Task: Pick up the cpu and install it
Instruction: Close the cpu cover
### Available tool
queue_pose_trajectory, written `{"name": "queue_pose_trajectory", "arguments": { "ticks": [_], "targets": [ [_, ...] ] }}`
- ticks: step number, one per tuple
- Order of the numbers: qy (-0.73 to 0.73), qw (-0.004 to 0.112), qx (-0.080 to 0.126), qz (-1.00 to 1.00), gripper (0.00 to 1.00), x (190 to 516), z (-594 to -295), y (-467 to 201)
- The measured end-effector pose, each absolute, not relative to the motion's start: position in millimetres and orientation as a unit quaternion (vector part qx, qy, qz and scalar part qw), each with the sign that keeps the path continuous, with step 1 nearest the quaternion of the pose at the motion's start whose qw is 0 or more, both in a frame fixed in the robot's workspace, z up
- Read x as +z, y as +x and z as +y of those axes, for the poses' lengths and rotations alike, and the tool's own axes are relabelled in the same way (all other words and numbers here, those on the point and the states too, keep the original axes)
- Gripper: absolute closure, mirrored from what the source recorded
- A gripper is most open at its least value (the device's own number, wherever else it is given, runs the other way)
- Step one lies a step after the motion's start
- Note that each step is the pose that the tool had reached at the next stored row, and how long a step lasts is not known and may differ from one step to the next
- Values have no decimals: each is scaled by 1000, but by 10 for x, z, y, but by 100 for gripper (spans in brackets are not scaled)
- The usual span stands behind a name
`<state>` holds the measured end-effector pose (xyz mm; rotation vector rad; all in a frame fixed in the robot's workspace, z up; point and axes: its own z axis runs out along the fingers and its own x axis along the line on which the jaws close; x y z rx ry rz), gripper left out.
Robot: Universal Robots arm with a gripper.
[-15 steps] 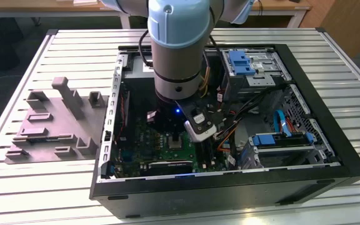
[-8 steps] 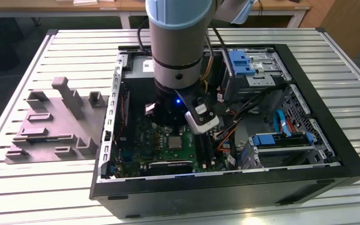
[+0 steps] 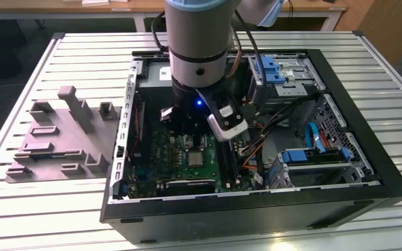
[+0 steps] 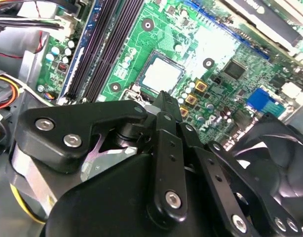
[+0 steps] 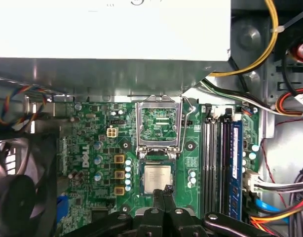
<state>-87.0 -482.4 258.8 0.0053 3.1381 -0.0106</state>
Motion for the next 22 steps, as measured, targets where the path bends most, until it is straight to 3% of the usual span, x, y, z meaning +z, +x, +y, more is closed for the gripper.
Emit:
{"name": "queue_pose_trajectory", "arguments": {
  "ticks": [22],
  "targets": [
    [-108,4,-6,994,89,2568,-4823,-858]
  ]
}}
